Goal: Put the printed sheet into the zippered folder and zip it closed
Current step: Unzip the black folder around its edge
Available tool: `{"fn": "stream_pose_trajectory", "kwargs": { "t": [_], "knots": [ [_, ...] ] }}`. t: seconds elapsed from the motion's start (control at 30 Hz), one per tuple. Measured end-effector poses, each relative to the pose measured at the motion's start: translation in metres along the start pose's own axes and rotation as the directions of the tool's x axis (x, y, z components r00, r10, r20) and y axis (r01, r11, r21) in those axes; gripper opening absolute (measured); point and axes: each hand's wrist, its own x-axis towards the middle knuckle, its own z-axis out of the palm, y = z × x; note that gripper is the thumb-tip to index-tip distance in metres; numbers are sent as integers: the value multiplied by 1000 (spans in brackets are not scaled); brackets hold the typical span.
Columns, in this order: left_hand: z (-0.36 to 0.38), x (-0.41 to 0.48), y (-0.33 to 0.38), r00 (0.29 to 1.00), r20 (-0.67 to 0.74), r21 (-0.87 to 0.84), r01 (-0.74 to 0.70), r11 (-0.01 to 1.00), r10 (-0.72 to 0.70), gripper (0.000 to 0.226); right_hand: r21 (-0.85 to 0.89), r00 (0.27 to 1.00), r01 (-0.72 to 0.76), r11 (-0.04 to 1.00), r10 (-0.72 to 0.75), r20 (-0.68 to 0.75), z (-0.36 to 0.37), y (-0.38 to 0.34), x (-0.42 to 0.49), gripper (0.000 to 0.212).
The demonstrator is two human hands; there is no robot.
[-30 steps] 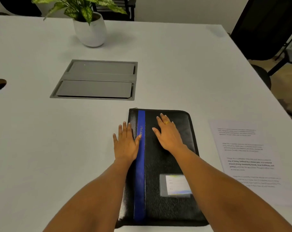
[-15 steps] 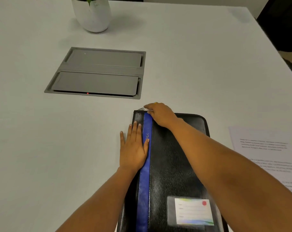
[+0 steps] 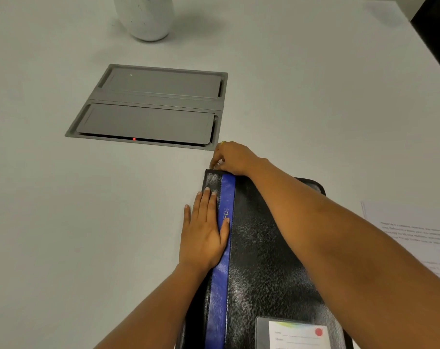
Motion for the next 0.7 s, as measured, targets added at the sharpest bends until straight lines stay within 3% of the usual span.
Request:
{"fn": "stream_pose_trajectory", "kwargs": {
  "t": [0.2, 0.7],
  "knots": [
    [2, 1, -1, 1000, 17, 39, 6, 999, -6, 64, -10, 998, 34, 999, -35, -59, 4, 2, -3, 16],
    [2, 0, 1, 997, 7, 148, 76, 986, -78, 65, -111, 991, 130, 985, -134, -23, -2, 19, -14, 16]
  ]
}}
